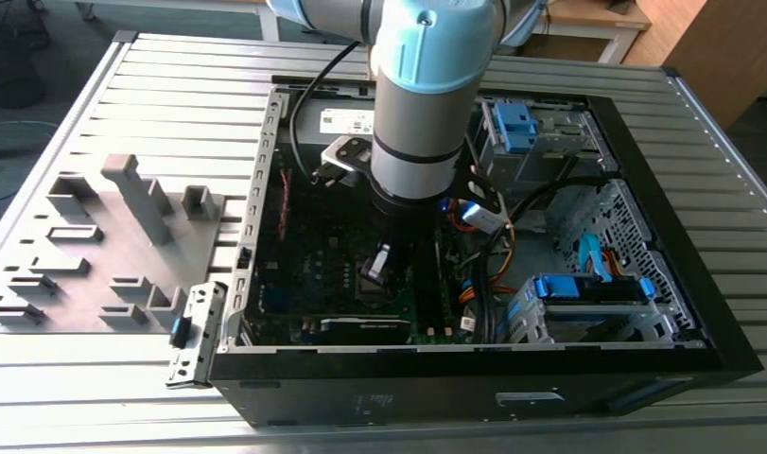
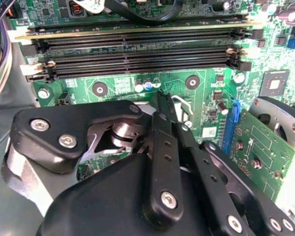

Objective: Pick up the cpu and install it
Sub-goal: 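Install the first cpu locking lever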

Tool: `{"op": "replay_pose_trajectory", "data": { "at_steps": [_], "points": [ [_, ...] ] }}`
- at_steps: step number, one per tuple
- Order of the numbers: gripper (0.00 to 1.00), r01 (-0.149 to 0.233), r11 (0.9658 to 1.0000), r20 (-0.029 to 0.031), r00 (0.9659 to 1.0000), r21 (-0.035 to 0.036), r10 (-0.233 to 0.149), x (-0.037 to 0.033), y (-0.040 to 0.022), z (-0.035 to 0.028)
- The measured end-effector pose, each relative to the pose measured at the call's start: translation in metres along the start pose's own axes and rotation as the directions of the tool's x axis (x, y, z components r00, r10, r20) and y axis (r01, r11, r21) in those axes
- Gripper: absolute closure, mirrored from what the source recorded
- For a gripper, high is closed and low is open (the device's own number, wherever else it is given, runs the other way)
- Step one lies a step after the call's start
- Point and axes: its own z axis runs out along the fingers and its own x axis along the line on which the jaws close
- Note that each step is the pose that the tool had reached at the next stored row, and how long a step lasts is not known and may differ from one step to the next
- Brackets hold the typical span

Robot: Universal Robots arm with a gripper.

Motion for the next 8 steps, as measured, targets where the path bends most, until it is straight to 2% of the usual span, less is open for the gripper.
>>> {"op": "replay_pose_trajectory", "data": {
  "at_steps": [5,8],
  "points": [
    [0.88,0.000,1.0000,0.0004,1.0000,-0.0004,0.000,0.0005,-0.0004,0.0005],
    [0.88,0.000,1.0000,0.0081,1.0000,-0.0053,0.000,0.0036,-0.0025,0.0009]
  ]
}}
